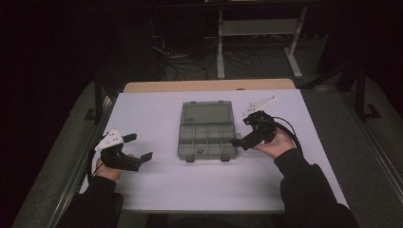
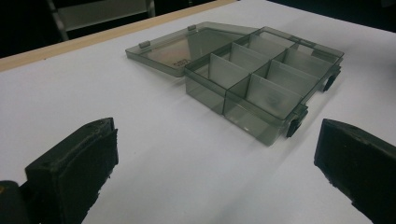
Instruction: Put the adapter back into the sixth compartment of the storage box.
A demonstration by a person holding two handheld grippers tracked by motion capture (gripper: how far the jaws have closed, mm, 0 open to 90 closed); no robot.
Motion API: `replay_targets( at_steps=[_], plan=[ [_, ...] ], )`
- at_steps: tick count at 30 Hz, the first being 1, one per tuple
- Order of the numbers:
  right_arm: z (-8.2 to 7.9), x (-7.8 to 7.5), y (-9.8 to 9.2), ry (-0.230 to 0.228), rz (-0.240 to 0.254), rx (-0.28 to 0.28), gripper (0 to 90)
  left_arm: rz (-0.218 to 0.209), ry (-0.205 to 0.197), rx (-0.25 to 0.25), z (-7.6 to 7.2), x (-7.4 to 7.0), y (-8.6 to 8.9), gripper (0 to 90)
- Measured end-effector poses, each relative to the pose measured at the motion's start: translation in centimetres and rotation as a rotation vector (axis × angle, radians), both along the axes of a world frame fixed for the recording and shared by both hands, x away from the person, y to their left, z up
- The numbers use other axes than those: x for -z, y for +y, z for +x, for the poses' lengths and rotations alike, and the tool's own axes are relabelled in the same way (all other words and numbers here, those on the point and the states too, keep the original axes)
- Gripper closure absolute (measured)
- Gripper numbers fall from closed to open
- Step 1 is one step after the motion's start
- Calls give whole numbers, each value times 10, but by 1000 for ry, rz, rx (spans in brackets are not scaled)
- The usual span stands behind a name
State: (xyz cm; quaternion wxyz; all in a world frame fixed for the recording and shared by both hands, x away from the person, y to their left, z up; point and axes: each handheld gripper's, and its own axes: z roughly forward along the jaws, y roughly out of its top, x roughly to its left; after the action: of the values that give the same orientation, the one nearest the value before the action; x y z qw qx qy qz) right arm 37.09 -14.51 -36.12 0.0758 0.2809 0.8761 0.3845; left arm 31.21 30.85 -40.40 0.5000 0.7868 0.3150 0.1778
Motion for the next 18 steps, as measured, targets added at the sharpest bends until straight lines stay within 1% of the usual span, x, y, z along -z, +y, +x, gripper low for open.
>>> replay_targets(
  at_steps=[4, 9, 12, 14, 18],
  plan=[
    [-2, 1, -4, -2, 4, 5, 0, 0, 0, 0, 0, 0, 0, 0],
    [-6, 4, -16, 0, 28, 31, 0, 1, 0, 0, 0, 0, 0, 0],
    [-7, 5, -18, -1, 32, 36, 0, 2, 0, 0, 0, 0, 0, 0],
    [-10, 11, -24, 7, 36, 49, 0, 2, 0, 0, 0, 0, 0, 0],
    [-14, 15, -29, 10, 38, 64, 0, 2, 0, 0, 0, 0, 0, 0]
  ],
)
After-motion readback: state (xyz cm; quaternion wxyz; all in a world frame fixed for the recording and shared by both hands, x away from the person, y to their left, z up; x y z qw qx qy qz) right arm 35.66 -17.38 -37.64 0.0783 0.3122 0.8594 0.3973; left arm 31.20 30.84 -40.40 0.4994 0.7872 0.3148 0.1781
